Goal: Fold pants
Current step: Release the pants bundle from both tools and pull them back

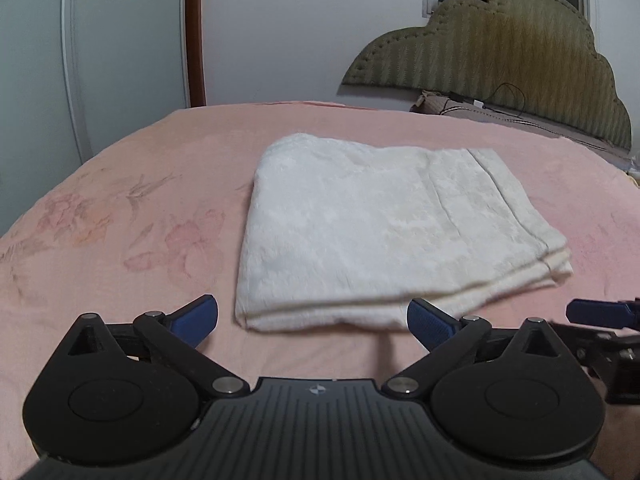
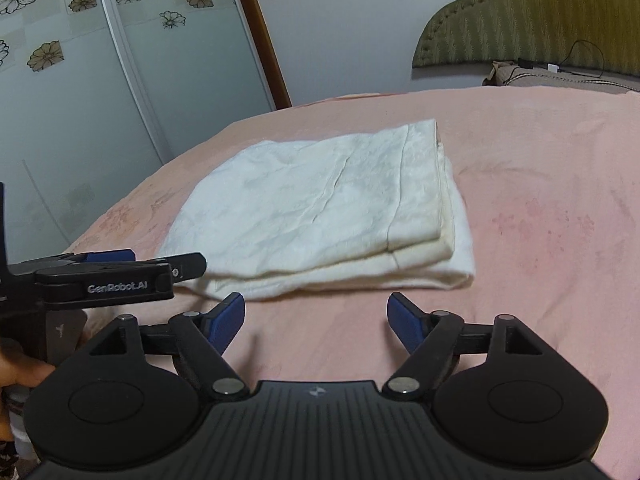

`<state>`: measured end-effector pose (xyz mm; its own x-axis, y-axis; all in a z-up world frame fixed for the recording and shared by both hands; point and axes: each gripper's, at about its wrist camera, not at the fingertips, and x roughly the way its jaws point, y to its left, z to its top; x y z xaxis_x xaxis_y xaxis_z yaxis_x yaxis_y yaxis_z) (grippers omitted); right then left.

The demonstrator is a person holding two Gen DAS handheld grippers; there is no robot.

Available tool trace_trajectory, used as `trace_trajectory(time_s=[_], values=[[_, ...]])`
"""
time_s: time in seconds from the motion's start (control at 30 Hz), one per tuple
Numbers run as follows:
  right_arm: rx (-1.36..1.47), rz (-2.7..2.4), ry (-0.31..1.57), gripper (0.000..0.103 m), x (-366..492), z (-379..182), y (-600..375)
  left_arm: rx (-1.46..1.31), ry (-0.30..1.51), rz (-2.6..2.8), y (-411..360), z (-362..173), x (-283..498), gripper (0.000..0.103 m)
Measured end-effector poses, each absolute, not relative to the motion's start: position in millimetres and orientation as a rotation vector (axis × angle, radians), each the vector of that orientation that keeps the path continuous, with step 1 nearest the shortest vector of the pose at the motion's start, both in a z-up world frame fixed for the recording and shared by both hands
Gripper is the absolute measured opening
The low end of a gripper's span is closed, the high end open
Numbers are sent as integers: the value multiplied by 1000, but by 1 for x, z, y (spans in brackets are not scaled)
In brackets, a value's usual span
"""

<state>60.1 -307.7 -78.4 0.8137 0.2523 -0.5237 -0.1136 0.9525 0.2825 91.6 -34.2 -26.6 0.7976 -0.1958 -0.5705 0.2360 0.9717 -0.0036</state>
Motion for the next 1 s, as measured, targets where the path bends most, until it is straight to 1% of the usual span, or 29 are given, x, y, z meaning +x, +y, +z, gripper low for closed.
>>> trace_trajectory(time_s=[0.2, 0.3, 0.43, 0.67, 0.77, 0.87, 1.0], values=[[222, 184, 609, 79, 43, -80, -299, 97, 618, -218, -33, -38, 73, 103], [156, 162, 601, 85, 35, -78, -290, 78, 645, -194, -27, -42, 72, 103], [111, 165, 607, 86, 32, -79, -280, 77, 679, -184, -22, -48, 74, 103], [80, 142, 625, 86, 31, -81, -266, 78, 673, -189, -20, -53, 73, 103], [108, 122, 597, 86, 23, -71, -268, 81, 673, -188, -21, -52, 74, 103], [201, 117, 570, 86, 14, -56, -277, 78, 674, -189, -21, -52, 74, 103], [376, 169, 534, 100, 3, -38, -290, 76, 675, -189, -21, -52, 73, 103]])
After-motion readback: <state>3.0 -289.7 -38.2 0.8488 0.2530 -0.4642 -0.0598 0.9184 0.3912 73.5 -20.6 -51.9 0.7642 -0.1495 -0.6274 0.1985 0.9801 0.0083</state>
